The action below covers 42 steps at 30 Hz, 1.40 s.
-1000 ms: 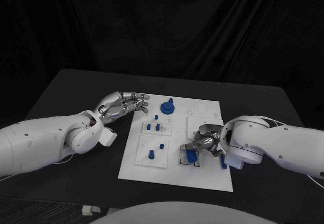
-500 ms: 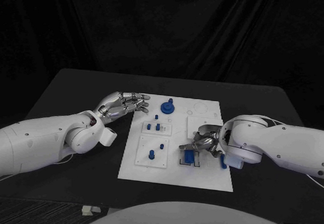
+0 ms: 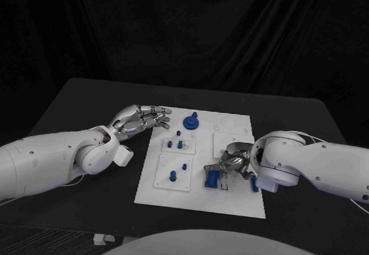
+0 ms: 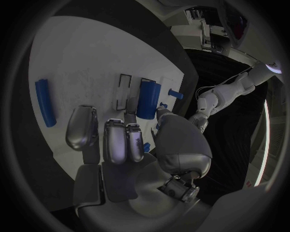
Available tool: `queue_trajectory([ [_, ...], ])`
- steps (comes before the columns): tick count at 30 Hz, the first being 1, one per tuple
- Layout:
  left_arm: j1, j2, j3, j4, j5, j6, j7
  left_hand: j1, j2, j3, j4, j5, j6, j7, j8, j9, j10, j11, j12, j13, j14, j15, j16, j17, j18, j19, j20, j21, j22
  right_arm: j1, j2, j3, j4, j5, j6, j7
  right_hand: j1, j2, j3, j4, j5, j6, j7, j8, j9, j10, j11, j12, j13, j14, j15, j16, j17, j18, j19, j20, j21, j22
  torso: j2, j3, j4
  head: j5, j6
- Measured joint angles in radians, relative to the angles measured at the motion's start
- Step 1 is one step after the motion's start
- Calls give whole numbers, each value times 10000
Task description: Assemble the parts on the task board
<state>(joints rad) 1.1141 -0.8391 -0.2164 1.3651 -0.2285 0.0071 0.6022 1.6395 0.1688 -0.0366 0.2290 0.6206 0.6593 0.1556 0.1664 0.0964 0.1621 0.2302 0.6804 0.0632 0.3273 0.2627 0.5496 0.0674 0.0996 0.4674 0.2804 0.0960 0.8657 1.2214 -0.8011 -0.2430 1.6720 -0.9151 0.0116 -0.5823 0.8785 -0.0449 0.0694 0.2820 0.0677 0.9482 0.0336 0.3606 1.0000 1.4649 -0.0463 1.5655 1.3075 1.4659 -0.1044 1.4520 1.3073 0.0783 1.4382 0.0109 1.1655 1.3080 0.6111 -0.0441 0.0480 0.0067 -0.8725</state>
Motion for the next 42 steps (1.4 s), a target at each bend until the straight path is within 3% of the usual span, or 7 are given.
queue_trajectory([
  [9, -6, 9, 0, -17, 0, 36, -30, 0, 0, 28, -28, 0, 0, 0, 0, 0, 7, 50, 0, 4, 0, 0, 0, 0, 0, 0, 0, 0, 0, -6, -7, 2, 13, -73, 3, 12, -130, -131, -319, 20, -106, 1, -1, 6, 3, 0, 0, 0, 0, 0, 0, 0, 0, 0, 0, 0, -40, -1, 3, 2, -1, -19, 0],
  [15, -10, 10, 0, -25, 0, 58, -48, 0, 0, 28, -28, 0, 0, 0, 0, 0, -5, 70, 0, 9, 0, 0, 0, 0, 0, 0, 0, 0, 0, -10, -37, 2, 45, -122, -17, 46, -333, -488, -767, 93, -145, -156, 53, 33, 133, 34, 34, 0, -1, 0, 0, 0, 0, -1, 0, 0, -133, -2, 4, 3, 1, 3, 0],
  [22, -13, -21, 0, -21, 0, 73, -67, 0, 0, 98, -42, 0, 36, 36, 0, 0, -5, 70, 0, 8, 0, 0, 0, 0, 0, 0, 0, 0, 1, -40, -341, -13, 274, -275, -291, 222, -457, -408, -1170, 76, -144, -311, 19, 340, 420, 34, 34, 0, -1, 0, 0, 87, 0, -1, 0, 0, -135, -2, 5, 3, 1, 37, 0],
  [28, -14, -52, 0, -10, 0, 75, -77, 0, 0, 97, -42, 0, 36, 36, 0, 1, 10, 85, 0, 7, 0, 0, 0, 1, 0, 0, 0, 0, 1, 131, -866, -21, 629, -830, -929, 470, -138, -180, -1467, 69, -144, -964, 65, 850, 983, -2, 70, 0, -1, 2, 58, 136, 0, -1, 37, 36, -76, -3, 10, 6, 1, 61, 0],
  [33, -15, -66, 0, -5, 0, 76, -86, 0, 0, 98, -43, 0, 36, 36, 0, 1, 38, 112, 0, 7, 0, 0, 0, 0, 0, 0, 0, 0, 2, 287, -1231, -10, 996, -1898, -1527, 730, 416, -295, -1565, 91, -144, -1804, 163, 1285, 1421, 0, 144, 0, -1, -20, 111, 201, 0, 0, 90, 89, -76, -4, 9, 7, 5, 63, 0],
  [40, -16, -84, 0, 15, 0, 81, -102, 0, 0, 126, -70, 0, 36, 35, 0, 1, 38, 112, 0, 15, 0, 0, 0, 0, 0, 0, 0, 0, 2, 316, -1508, -19, 1341, -3768, -2330, 1168, 909, -454, -1567, 93, -133, -2587, 270, 1507, 1609, 35, 256, 0, -1, 2, 159, 240, 0, 0, 118, 117, 3, -4, 2, 5, 9, 54, 0],
  [42, -16, -93, 0, 23, 0, 83, -104, 0, 0, 126, -70, 0, 35, 35, 0, 1, 38, 112, 0, 15, 0, 0, 0, 0, 0, 0, 0, 0, 2, 277, -1608, -19, 1448, -4292, -2623, 1397, 1486, -415, -1457, -16, 260, -3035, 353, 1484, 1511, 10, 334, 0, -2, 5, 228, 314, 0, -1, 120, 130, 3, -4, 1, 4, 8, 80, 0],
])
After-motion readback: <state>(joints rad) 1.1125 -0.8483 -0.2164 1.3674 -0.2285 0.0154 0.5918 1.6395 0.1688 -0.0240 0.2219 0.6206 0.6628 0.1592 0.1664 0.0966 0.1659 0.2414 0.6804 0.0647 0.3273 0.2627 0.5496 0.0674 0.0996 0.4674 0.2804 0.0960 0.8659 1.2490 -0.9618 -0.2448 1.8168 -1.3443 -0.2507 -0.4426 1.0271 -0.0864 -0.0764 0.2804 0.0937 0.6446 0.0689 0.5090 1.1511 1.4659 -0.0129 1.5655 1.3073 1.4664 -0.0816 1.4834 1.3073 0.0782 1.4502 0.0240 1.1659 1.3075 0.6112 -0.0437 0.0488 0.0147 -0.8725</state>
